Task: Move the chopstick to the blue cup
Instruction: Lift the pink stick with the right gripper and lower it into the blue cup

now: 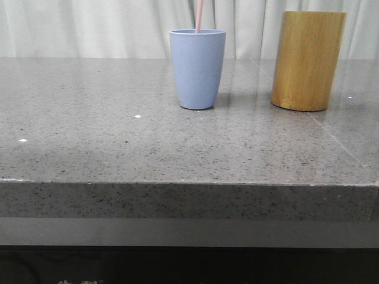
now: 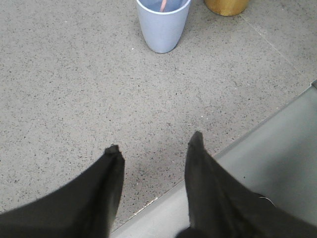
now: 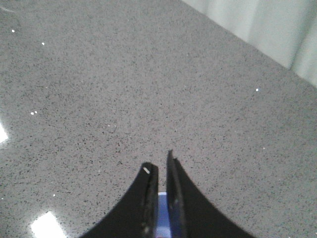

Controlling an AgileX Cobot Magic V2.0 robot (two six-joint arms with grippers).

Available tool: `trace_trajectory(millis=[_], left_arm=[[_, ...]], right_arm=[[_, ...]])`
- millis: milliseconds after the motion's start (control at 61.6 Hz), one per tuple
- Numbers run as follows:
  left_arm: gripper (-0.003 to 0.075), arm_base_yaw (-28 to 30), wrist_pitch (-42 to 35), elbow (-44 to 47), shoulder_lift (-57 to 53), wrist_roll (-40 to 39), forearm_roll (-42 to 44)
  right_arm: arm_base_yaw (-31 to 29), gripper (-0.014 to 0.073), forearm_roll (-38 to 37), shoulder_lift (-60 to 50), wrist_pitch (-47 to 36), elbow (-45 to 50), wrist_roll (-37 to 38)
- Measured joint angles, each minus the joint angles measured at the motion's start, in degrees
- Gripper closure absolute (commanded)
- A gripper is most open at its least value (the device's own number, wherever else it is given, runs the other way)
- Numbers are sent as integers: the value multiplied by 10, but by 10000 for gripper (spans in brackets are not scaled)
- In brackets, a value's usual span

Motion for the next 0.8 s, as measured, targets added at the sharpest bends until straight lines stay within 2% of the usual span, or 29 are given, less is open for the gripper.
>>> trace_trajectory(millis=[49, 211, 292, 406, 536, 682, 796], left_arm=[[417, 0, 1, 0, 0, 0, 0], [417, 0, 8, 0, 0, 0, 0], [417, 0, 9, 0, 0, 0, 1], [417, 0, 9, 0, 0, 0, 1], [417, 0, 6, 0, 0, 0, 2], [417, 0, -1, 0, 0, 0, 6], [417, 0, -2, 0, 0, 0, 6]], right_arm=[[0, 610, 0, 13, -1, 0, 0], [0, 311, 2, 35, -2, 0, 0], [0, 225, 5, 35, -3, 0, 0], [0, 225, 3, 21, -2, 0, 0], [0, 265, -33, -26, 27, 0, 23], [0, 319, -104, -106, 80, 0, 107], [0, 328, -123, -178, 120, 18, 168]])
